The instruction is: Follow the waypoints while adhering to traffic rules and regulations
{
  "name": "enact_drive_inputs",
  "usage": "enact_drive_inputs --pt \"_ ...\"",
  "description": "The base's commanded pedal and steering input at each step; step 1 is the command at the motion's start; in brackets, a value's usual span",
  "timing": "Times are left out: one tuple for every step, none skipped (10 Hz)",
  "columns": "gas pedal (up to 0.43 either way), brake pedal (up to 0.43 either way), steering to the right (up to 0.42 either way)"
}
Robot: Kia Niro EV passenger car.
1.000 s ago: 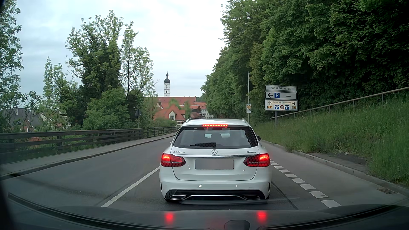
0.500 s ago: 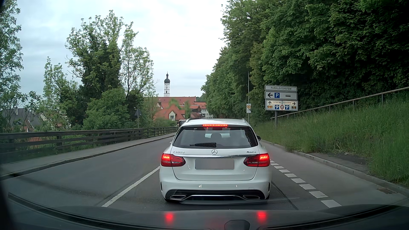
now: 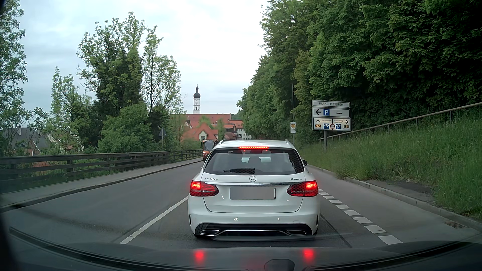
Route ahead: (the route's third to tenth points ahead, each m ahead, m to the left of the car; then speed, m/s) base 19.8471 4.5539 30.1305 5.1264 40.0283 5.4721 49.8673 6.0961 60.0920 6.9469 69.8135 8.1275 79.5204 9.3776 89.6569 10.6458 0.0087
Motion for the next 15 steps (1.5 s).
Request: enact_drive_inputs --pt "0.0 0.305 -0.003" --pt "0.0 0.311 -0.003" --pt "0.0 0.311 -0.003" --pt "0.0 0.305 -0.003" --pt "0.0 0.311 -0.003" --pt "0.0 0.311 -0.003" --pt "0.0 0.311 -0.003" --pt "0.0 0.305 -0.003" --pt "0.0 0.305 -0.003" --pt "0.0 0.311 -0.003" --pt "0.0 0.311 -0.003" --pt "0.0 0.311 -0.003" --pt "0.0 0.311 -0.003" --pt "0.0 0.311 -0.003" --pt "0.0 0.305 -0.003"
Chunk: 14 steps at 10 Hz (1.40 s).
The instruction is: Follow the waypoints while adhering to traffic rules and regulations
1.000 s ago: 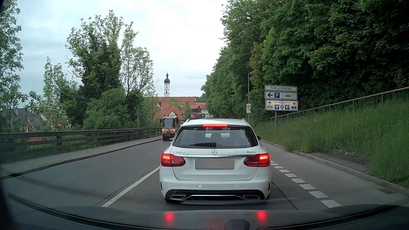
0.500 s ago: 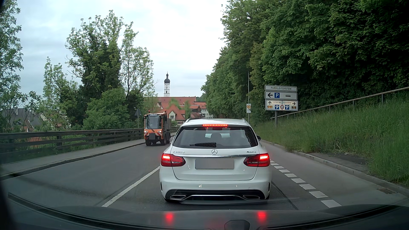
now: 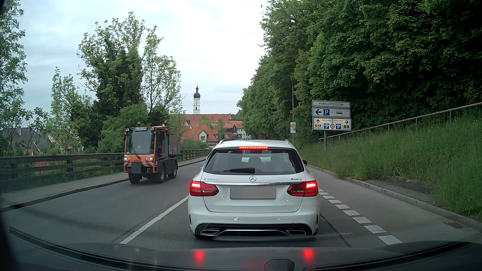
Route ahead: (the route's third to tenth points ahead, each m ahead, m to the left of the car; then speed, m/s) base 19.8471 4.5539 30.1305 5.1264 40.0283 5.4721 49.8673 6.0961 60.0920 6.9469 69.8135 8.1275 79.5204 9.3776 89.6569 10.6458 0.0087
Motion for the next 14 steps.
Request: enact_drive_inputs --pt "0.0 0.311 -0.003" --pt "0.0 0.311 -0.003" --pt "0.0 0.305 -0.003" --pt "0.0 0.305 -0.003" --pt "0.0 0.305 -0.003" --pt "0.0 0.311 -0.003" --pt "0.0 0.305 -0.003" --pt "0.0 0.311 -0.003" --pt "0.0 0.305 -0.003" --pt "0.0 0.305 -0.003" --pt "0.0 0.311 -0.003" --pt "0.0 0.305 -0.003" --pt "0.0 0.305 -0.003" --pt "0.0 0.305 -0.003"
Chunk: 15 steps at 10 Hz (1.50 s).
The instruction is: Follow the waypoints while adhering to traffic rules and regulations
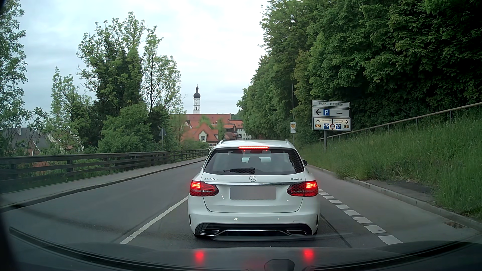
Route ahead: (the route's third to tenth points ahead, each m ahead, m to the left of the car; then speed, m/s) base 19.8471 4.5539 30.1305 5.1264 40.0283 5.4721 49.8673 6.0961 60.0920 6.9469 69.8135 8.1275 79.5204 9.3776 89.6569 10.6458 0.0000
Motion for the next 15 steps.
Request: enact_drive_inputs --pt "0.0 0.305 -0.003" --pt "0.0 0.305 -0.003" --pt "0.0 0.305 -0.003" --pt "0.0 0.305 -0.003" --pt "0.0 0.305 -0.003" --pt "0.0 0.305 -0.003" --pt "0.0 0.305 -0.003" --pt "0.0 0.305 -0.003" --pt "0.0 0.305 -0.003" --pt "0.0 0.305 -0.003" --pt "0.0 0.305 -0.003" --pt "0.0 0.305 -0.003" --pt "0.0 0.305 -0.003" --pt "0.0 0.305 -0.003" --pt "0.0 0.305 -0.003"
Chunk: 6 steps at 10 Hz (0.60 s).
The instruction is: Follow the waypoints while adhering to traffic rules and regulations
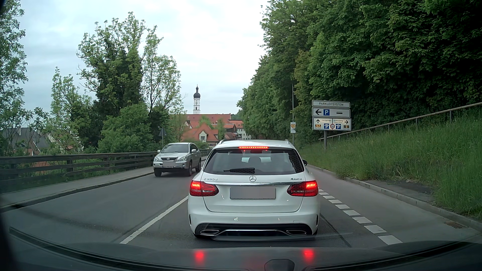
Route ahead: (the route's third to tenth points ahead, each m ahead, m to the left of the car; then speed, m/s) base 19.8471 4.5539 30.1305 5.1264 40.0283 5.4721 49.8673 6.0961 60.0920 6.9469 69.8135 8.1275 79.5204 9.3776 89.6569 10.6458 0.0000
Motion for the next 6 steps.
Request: enact_drive_inputs --pt "0.0 0.305 -0.003" --pt "0.0 0.305 -0.003" --pt "0.0 0.305 -0.003" --pt "0.0 0.305 -0.003" --pt "0.0 0.305 -0.003" --pt "0.0 0.305 -0.003"
